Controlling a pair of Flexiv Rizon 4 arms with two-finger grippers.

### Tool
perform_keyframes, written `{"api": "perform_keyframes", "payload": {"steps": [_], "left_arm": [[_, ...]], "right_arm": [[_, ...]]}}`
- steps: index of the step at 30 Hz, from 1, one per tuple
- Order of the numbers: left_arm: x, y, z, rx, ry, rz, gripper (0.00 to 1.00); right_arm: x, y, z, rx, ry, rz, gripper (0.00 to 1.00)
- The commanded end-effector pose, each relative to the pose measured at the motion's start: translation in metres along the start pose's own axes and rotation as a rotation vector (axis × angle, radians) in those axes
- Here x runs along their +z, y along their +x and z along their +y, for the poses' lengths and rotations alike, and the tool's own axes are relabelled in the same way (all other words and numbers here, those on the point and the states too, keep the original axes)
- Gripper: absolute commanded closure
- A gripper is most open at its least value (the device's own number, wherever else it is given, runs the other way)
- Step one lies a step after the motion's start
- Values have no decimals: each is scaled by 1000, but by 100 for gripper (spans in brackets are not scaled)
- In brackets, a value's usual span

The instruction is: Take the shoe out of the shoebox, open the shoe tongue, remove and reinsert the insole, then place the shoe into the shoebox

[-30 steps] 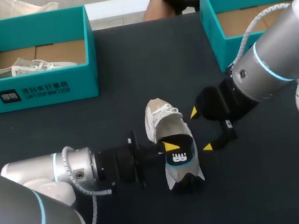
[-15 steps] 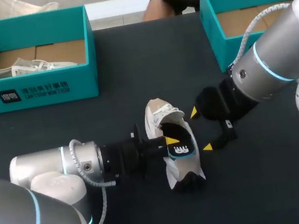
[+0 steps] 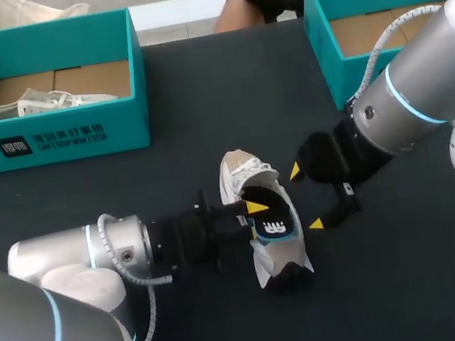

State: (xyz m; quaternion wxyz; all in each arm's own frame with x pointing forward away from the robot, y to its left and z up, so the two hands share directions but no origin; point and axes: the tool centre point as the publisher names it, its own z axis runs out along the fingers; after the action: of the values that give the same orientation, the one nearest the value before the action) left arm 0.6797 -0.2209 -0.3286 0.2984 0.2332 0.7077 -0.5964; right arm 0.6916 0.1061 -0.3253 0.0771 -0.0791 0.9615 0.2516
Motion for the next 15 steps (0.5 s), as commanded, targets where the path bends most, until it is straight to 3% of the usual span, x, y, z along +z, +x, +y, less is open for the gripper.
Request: {"api": "perform_keyframes", "payload": {"steps": [1,9,12,13,15], "left_arm": [[-9,1,-14,7,15,-9,74],[-9,5,-38,31,68,-5,77],[-7,7,-42,35,72,2,87],[-7,8,-42,34,73,6,100],[-3,11,-39,33,67,13,100]], "right_arm": [[0,1,0,0,0,-2,0],[0,1,0,0,0,-2,0],[0,1,0,0,0,-2,0],[0,1,0,0,0,-2,0],[0,1,0,0,0,-2,0]]}}
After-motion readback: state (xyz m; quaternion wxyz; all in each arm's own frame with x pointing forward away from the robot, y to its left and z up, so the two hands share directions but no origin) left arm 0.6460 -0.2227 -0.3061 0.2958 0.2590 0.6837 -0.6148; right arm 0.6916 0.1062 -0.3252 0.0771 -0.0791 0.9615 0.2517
